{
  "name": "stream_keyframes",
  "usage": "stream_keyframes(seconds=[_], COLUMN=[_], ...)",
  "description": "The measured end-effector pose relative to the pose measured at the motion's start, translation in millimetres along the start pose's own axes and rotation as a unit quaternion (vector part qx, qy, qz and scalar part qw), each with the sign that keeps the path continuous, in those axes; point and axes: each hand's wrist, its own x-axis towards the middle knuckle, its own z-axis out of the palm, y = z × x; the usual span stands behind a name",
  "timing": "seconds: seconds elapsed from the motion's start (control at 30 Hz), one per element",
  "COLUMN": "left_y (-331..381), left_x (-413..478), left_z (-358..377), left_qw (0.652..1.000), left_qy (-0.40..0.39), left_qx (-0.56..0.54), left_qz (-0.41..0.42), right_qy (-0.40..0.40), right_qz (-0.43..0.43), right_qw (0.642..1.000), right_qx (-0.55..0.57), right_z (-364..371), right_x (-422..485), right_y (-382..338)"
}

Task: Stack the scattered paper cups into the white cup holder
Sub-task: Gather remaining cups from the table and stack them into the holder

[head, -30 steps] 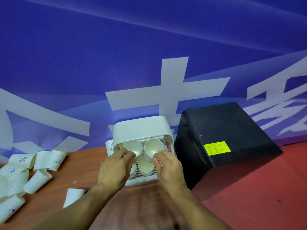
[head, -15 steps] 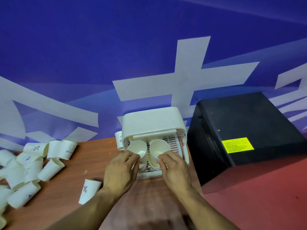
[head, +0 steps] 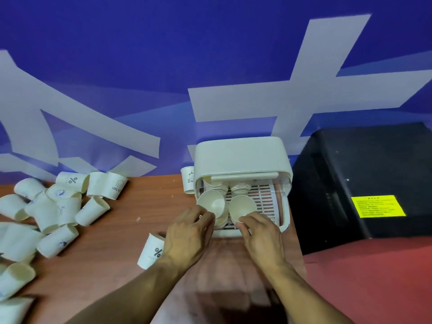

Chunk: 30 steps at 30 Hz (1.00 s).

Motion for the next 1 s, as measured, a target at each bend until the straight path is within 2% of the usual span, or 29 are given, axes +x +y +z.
stream_keyframes(seconds=[0.27, 0.7, 1.0], left_y=[-8, -23, -18], left_x=[-5, -2, 12], left_z=[8, 34, 40], left_qw=[1.0, 0.993, 0.986], left_qy=[0.0, -0.102, -0.135], left_qx=[-0.014, -0.039, -0.048], left_qz=[-0.007, -0.049, -0.082], right_qy=[-0.011, -0.018, -0.016], right_qz=[0.006, 0.037, 0.055], right_qw=[1.0, 0.999, 0.998], right_qx=[-0.003, 0.006, 0.005], right_z=[11, 21, 23], right_x=[1, 2, 3], right_y=[3, 7, 5])
